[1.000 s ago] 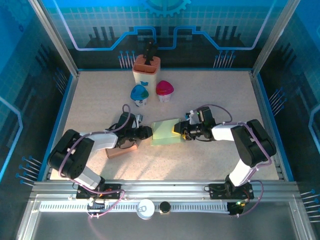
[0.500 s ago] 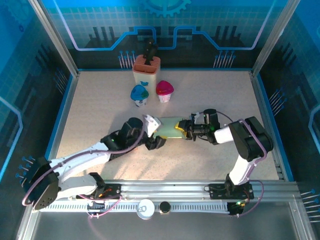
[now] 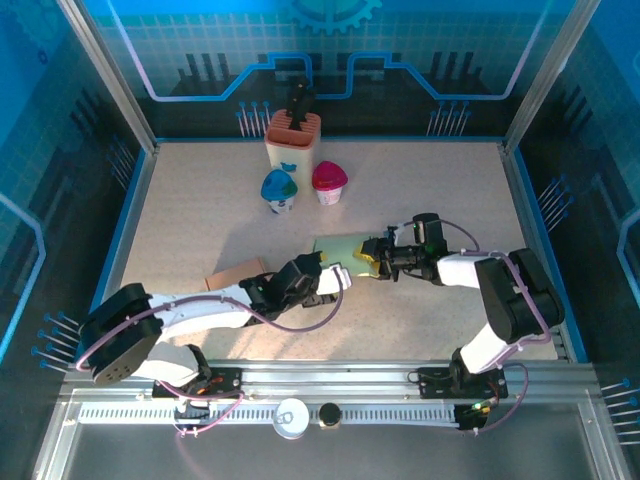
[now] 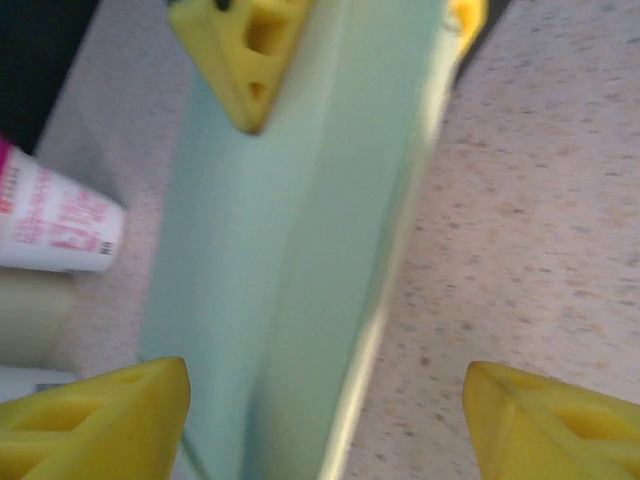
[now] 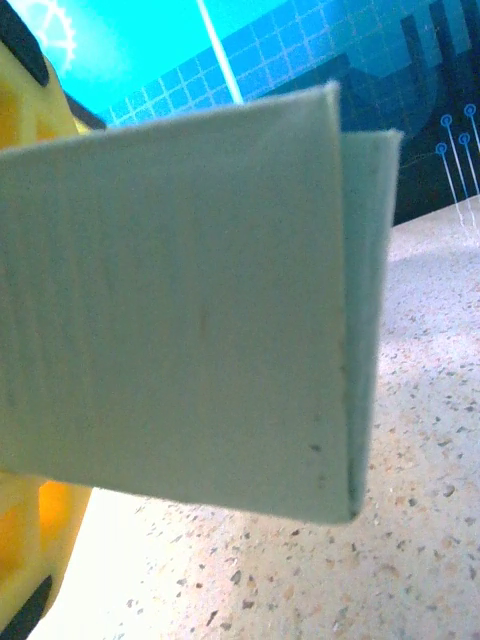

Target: Fold the paper box

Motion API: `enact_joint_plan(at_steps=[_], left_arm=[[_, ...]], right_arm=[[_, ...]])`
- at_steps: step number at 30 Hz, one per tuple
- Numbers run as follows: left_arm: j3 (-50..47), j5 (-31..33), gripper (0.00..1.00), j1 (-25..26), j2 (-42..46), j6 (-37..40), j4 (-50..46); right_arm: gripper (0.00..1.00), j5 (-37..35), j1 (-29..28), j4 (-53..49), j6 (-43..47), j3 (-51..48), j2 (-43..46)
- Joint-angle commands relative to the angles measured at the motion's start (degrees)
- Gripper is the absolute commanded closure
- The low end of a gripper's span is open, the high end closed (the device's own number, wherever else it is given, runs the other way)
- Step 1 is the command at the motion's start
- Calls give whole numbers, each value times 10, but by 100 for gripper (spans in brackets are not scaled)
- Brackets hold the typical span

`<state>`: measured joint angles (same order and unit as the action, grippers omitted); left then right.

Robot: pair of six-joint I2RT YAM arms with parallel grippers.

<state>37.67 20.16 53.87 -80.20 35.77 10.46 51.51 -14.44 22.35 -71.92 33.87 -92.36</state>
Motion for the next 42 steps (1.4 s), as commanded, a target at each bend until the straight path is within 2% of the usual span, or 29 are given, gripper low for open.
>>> enact_joint_plan(at_steps=[1, 3, 12, 18, 21, 27, 34, 39, 42], left_arm=[[-9, 81, 26, 8, -21, 55, 85], [-16, 95, 26, 15, -31, 64, 109], [-27, 73, 26, 30, -71, 68, 111], [-28, 116, 22, 29, -103, 99, 180], [-22, 125, 25, 29, -115, 110, 201], [-15, 125, 40, 29, -122, 100, 196], [12, 66, 57, 29, -85, 47, 60], [49, 36, 61, 29, -72, 1, -62], [87, -18, 61, 29, -60, -42, -172]], right_arm=[[57, 15, 10, -56, 20, 18, 18], [57, 14, 11, -65, 25, 22, 25], [57, 22, 16, -77, -10, 31, 41], [56, 32, 16, -95, -19, 31, 49], [56, 38, 16, -92, -29, 26, 52], [54, 40, 20, -108, -25, 28, 51], [46, 35, 31, -101, -25, 20, 47], [37, 15, 57, -80, -34, 0, 78], [33, -20, 90, -170, 25, 8, 138]])
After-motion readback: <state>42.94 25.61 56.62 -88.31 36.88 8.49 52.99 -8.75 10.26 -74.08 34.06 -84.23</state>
